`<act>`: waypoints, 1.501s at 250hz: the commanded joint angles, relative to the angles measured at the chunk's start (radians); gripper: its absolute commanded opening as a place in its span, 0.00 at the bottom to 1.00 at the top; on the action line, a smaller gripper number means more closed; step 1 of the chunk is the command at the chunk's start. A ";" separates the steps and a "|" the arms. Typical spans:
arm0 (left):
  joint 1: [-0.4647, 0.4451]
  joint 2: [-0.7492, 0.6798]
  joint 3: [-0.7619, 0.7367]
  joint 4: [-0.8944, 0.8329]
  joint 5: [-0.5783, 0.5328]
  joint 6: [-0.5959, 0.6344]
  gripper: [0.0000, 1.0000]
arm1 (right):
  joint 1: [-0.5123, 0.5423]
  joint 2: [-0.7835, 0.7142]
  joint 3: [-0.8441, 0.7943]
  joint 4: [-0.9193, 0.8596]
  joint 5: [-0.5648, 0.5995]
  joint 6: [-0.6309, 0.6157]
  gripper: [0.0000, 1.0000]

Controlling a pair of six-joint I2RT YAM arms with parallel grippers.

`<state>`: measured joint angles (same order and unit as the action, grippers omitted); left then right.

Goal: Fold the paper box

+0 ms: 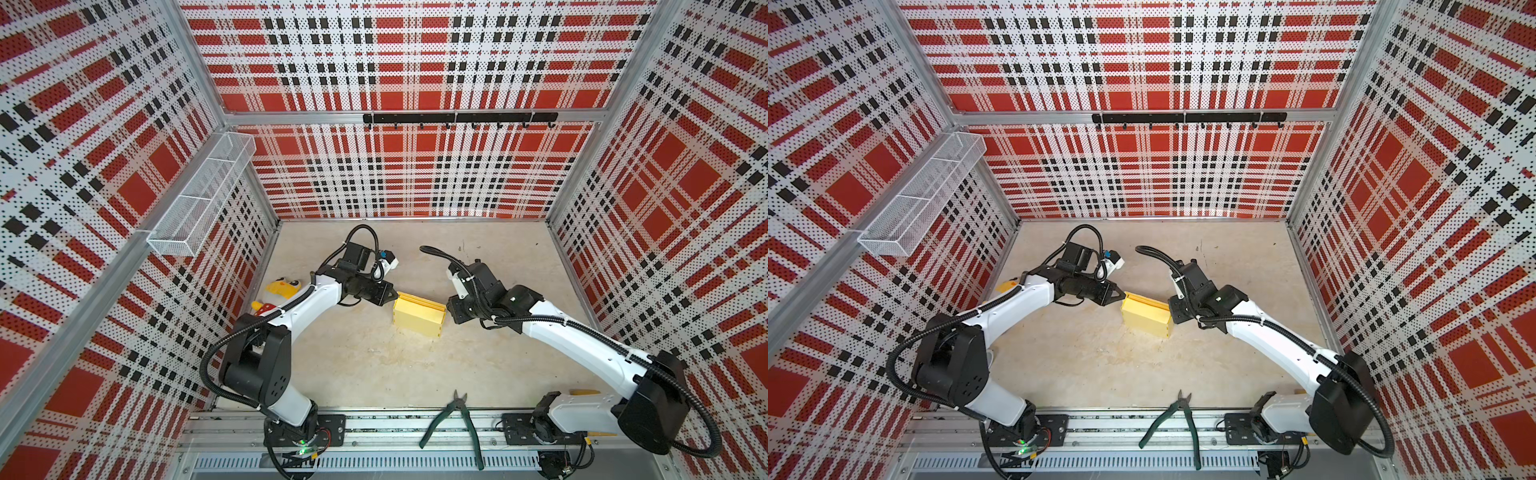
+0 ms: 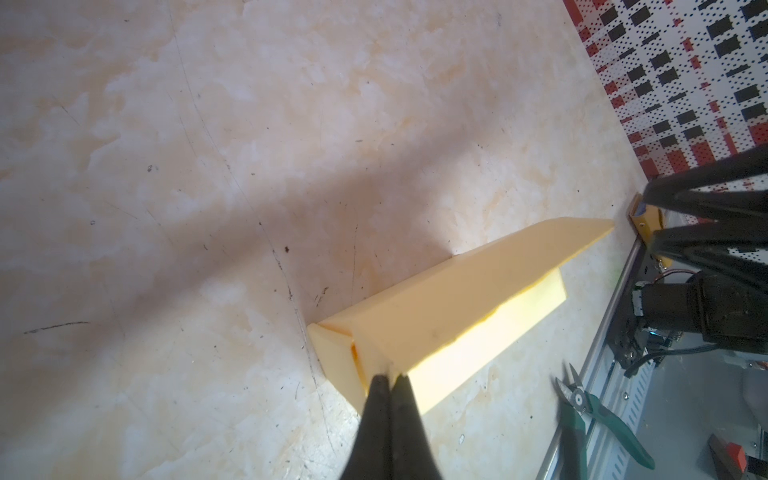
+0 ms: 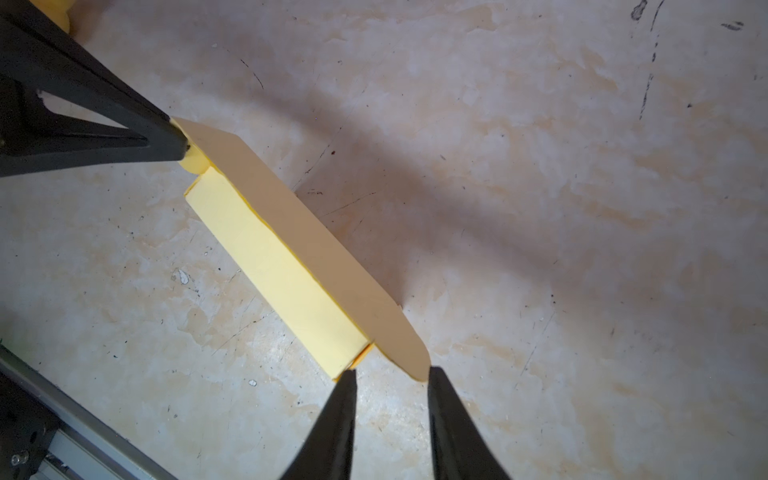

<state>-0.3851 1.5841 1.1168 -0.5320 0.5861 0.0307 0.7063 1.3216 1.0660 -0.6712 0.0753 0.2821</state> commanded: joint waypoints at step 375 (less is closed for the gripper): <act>-0.005 -0.014 -0.023 0.016 -0.004 -0.010 0.00 | -0.006 0.088 -0.003 0.088 -0.078 0.233 0.10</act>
<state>-0.3851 1.5841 1.1133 -0.5236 0.5858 0.0296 0.7044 1.4055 1.0630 -0.6376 0.0048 0.4248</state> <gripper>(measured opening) 0.042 0.094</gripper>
